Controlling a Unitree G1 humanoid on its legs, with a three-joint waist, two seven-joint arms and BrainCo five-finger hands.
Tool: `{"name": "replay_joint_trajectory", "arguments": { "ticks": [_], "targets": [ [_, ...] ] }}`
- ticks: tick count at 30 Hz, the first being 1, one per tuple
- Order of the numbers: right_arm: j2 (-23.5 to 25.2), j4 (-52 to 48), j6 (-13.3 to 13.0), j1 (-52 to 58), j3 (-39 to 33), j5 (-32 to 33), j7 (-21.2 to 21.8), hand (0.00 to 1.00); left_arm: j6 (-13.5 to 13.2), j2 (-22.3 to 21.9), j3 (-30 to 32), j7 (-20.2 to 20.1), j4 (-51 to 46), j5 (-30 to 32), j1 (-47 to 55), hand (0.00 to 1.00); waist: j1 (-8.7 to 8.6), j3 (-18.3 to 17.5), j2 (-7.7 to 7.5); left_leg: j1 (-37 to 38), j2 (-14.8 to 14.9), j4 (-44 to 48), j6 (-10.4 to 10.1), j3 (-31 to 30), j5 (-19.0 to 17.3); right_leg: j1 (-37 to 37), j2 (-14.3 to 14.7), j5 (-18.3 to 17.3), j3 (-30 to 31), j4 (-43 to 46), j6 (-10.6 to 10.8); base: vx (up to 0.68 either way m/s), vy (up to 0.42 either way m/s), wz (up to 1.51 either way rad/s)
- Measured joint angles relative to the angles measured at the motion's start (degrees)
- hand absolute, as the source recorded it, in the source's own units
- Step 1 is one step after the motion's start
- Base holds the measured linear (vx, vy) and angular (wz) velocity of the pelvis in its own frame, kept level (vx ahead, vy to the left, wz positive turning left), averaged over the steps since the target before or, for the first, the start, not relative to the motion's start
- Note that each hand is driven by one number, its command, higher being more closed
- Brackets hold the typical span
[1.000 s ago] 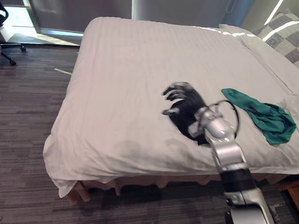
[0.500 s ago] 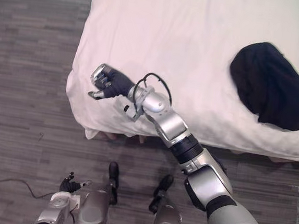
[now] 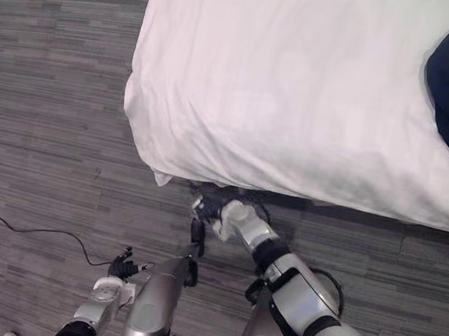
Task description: Tidy the bed and pick cloth on bed and put in laundry
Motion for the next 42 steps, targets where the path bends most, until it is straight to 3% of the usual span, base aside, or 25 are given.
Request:
{"name": "replay_joint_trajectory", "arguments": {
  "ticks": [2,5,6,8,9,11,14,16,20,24,28,30,32,34,39,42],
  "targets": [
    [0.7,-0.4,-0.7,2.5,1.4,0.7,-0.9,1.0,0.3,0.2,0.1,0.0,-0.7,0.1,0.1,0.0,-0.34,-0.3,-0.62,2.1,0.2,-0.7,-0.1,0.0,0.0,2.1,0.4,0.0,-0.2,-0.8,0.0,0.01,-0.011,0.03],
    [1.3,-5.8,-5.4,5.7,1.1,1.6,-4.4,1.0,0.5,1.4,0.3,0.0,-1.0,2.3,0.8,0.0,-0.98,-2.3,-3.76,4.2,0.7,-2.4,-0.6,0.8,0.4,3.8,1.5,0.3,-0.4,-2.6,0.1,-0.01,-0.017,-0.15],
    [0.7,-11.7,-7.7,6.5,0.0,1.5,-6.2,1.0,0.6,1.8,0.4,0.1,0.1,3.1,1.7,0.0,-1.32,-4.1,-5.83,5.4,1.1,-3.8,-1.0,1.4,0.6,4.5,2.3,0.6,-0.2,-3.8,0.0,0.01,-0.029,-0.23],
    [-0.9,-25.0,-11.0,8.3,-3.9,2.7,-7.8,1.0,0.7,1.7,0.8,0.2,2.1,3.7,4.2,0.0,-1.57,-7.5,-8.37,8.1,1.5,-6.0,-1.5,2.7,0.9,6.1,3.3,1.0,0.8,-5.4,-0.1,0.06,-0.034,-0.26],
    [-1.3,-29.2,-11.6,8.9,-5.5,4.0,-7.9,1.0,0.7,1.7,1.3,0.4,2.4,3.8,4.5,0.0,-1.87,-8.3,-8.88,9.0,1.6,-6.4,-1.6,2.8,0.9,6.9,3.6,1.0,0.9,-5.7,-0.1,0.08,-0.026,-0.22],
    [-2.9,-44.8,-12.6,9.5,-9.7,8.6,-7.0,1.0,0.5,2.3,2.5,1.4,5.7,4.4,6.1,0.0,-2.67,-13.6,-10.65,12.0,1.8,-7.8,-2.2,4.3,0.9,8.6,4.2,0.9,2.1,-6.5,0.0,0.1,-0.016,-0.26],
    [-3.3,-56.0,-12.4,8.4,-14.9,17.3,-3.9,1.0,0.3,2.8,3.1,1.4,9.4,5.5,7.1,0.0,-4.6,-17.3,-11.22,15.1,1.8,-7.8,-2.4,5.9,0.4,11.0,4.1,0.9,3.0,-6.5,0.1,0.1,0.007,-0.23],
    [-3.4,-57.9,-11.6,7.1,-18.4,20.5,-3.2,1.0,0.0,3.0,3.2,1.4,10.6,6.8,7.5,0.0,-5.03,-18.6,-11.28,17.1,2.1,-7.8,-2.6,6.9,-0.3,12.3,4.4,0.9,3.9,-6.5,0.1,0.02,0.007,-0.25],
    [-3.4,-54.7,-7.8,4.6,-21.7,21.7,-6.5,1.0,-0.8,3.0,5.1,1.8,11.4,7.6,8.7,0.0,-5.34,-20.4,-11.58,18.5,2.9,-7.8,-2.8,9.0,-0.5,12.3,5.0,0.9,6.3,-6.4,0.0,-0.04,-0.01,-0.29],
    [-3.1,-44.6,-5.0,3.5,-23.7,21.7,-10.8,1.0,-0.8,3.0,5.3,2.6,12.2,6.5,9.3,0.0,-5.47,-20.4,-10.1,18.6,3.4,-8.2,-2.9,10.9,-0.5,10.7,5.7,1.4,9.0,-6.3,-0.7,-0.12,-0.025,-0.31],
    [-2.9,-32.9,-4.6,-2.6,-26.5,21.5,-14.0,1.0,-0.6,2.8,5.3,2.7,11.6,4.2,8.3,0.0,-5.68,-18.1,-8.3,13.7,3.5,-8.1,-3.0,11.6,1.1,4.9,5.6,2.5,10.1,-5.2,-1.2,-0.13,-0.028,-0.17],
    [-3.5,-26.2,-4.8,-8.4,-31.0,21.5,-15.5,1.0,-0.7,2.6,5.2,2.7,10.3,2.9,6.2,0.0,-5.88,-13.7,-7.25,11.8,3.3,-7.8,-2.8,11.3,2.5,2.4,5.3,3.1,10.0,-4.1,-1.6,-0.14,-0.016,0.14],
    [-7.5,-19.2,-5.6,-15.8,-34.8,21.8,-16.5,1.0,-0.7,2.5,5.1,2.7,8.7,1.7,2.8,0.0,-5.84,-7.1,-4.38,7.7,3.0,-7.8,-2.5,10.1,4.4,-1.5,5.0,4.4,9.6,-3.9,-1.8,-0.2,-0.027,0.13],
    [-10.4,-12.8,-5.8,-18.1,-35.8,22.2,-17.0,1.0,-0.3,2.4,4.4,2.7,8.0,1.0,1.8,0.0,-5.69,-5.0,-2.61,4.9,3.0,-7.8,-2.3,9.9,5.5,-4.0,5.2,5.4,9.4,-4.2,-1.8,-0.12,-0.033,0.03],
    [-13.9,-4.0,-5.4,-15.9,-40.2,23.2,-17.4,1.0,0.8,1.7,2.2,2.6,7.5,1.0,0.1,0.0,-5.59,-3.7,-1.12,3.3,2.6,-7.8,-1.5,10.0,6.1,-5.8,5.1,6.4,9.9,-4.5,-2.7,0.0,0.0,-0.04],
    [-14.8,-2.0,-5.1,-11.2,-44.1,26.1,-17.4,1.0,0.4,1.3,1.9,2.0,4.5,1.1,-0.7,0.0,-6.76,-3.5,-0.85,3.4,2.4,-7.8,-1.3,10.1,5.9,-5.8,5.0,6.5,10.3,-4.5,-2.9,0.08,0.023,0.0]
  ]
}}
